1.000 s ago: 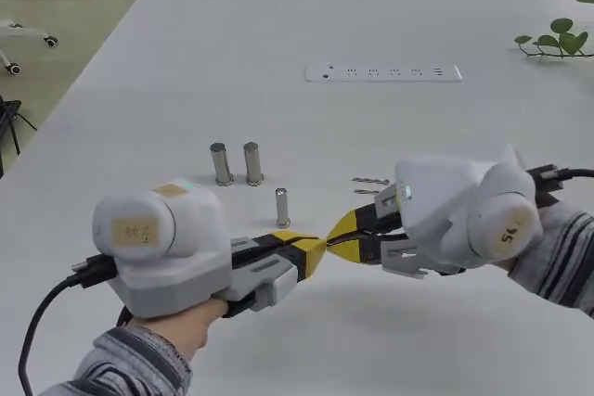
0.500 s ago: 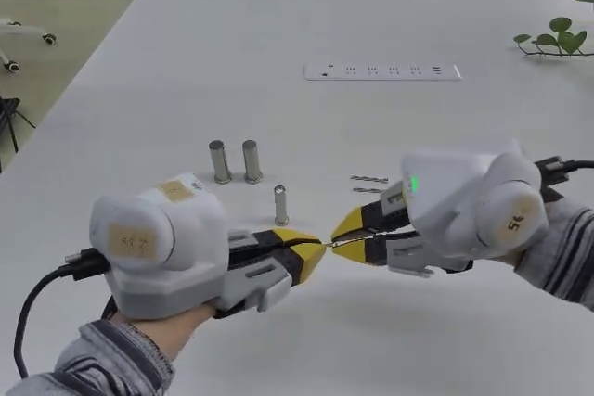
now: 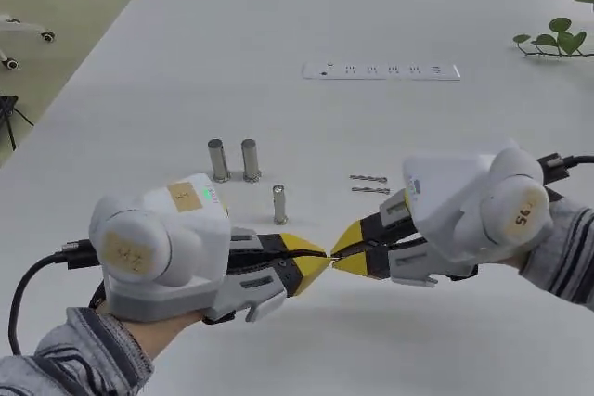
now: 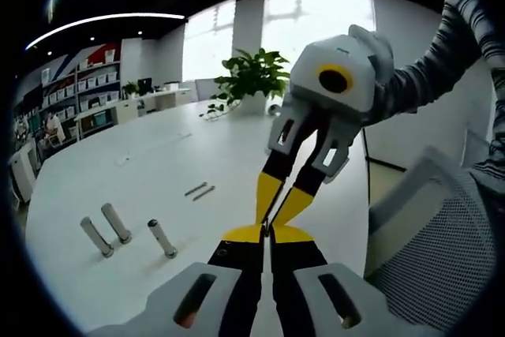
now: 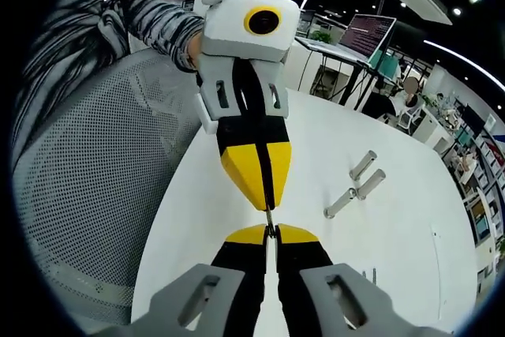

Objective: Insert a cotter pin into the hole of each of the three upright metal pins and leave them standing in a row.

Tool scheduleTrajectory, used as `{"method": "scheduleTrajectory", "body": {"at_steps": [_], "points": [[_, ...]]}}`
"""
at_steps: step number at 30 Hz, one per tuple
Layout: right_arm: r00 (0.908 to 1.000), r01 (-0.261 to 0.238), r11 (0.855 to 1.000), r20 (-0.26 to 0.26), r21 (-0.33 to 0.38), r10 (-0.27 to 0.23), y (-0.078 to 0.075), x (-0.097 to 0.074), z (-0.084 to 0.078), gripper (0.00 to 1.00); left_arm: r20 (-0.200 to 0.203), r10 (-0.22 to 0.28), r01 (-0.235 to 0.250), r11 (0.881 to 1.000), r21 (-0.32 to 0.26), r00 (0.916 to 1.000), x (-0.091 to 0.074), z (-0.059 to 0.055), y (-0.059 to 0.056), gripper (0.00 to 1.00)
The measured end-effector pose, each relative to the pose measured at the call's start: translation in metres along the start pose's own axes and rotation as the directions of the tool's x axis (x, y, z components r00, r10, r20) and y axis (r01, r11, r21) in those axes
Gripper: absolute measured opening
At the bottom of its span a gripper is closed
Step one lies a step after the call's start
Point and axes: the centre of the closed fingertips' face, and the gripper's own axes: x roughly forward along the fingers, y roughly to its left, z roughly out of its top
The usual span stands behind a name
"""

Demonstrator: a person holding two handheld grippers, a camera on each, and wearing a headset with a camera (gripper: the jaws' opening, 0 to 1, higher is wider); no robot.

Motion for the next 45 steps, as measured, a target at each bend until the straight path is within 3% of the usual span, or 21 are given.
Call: {"method": "scheduleTrajectory", "body": {"at_steps": [8,14,16,21,22,24,27,33,38,45], "points": [[0.9995,0.011,1.000,-0.030,0.004,-0.011,-0.002,0.000,-0.001,0.00,0.016,0.055,-0.055,0.998,-0.006,0.9983,0.001,0.000,0.006,0.00],[0.9956,0.065,0.997,-0.069,0.031,-0.063,-0.014,-0.002,-0.006,0.00,0.016,0.113,-0.113,0.993,-0.024,0.9934,0.001,-0.003,0.016,0.07],[0.9919,0.092,0.995,-0.091,0.040,-0.088,-0.020,-0.003,-0.009,0.00,0.019,0.160,-0.159,0.987,-0.032,0.9870,-0.001,-0.004,0.024,0.11],[0.9826,0.144,0.985,-0.131,0.090,-0.132,-0.033,-0.003,-0.017,0.00,0.022,0.282,-0.279,0.956,-0.092,0.9592,-0.006,-0.010,0.048,0.14],[0.9802,0.154,0.984,-0.139,0.091,-0.141,-0.035,-0.003,-0.019,0.00,0.022,0.288,-0.285,0.953,-0.099,0.9573,-0.007,-0.011,0.051,0.15],[0.9726,0.183,0.979,-0.161,0.088,-0.168,-0.042,-0.002,-0.023,0.00,0.020,0.339,-0.332,0.932,-0.145,0.9407,-0.009,-0.016,0.061,0.16],[0.9590,0.234,0.967,-0.186,0.096,-0.214,-0.054,-0.001,-0.029,0.00,0.017,0.367,-0.359,0.917,-0.172,0.9299,-0.010,-0.019,0.070,0.18],[0.9462,0.273,0.954,-0.215,0.126,-0.242,-0.067,0.006,-0.037,0.00,0.009,0.438,-0.429,0.886,-0.176,0.8992,-0.010,-0.023,0.087,0.22],[0.9419,0.288,0.946,-0.223,0.151,-0.251,-0.076,0.014,-0.039,0.00,-0.014,0.496,-0.491,0.855,-0.169,0.8684,-0.004,-0.029,0.104,0.26],[0.9402,0.296,0.940,-0.226,0.172,-0.255,-0.085,0.028,-0.041,0.00,-0.039,0.523,-0.521,0.833,-0.188,0.8511,0.007,-0.038,0.119,0.25]]}}
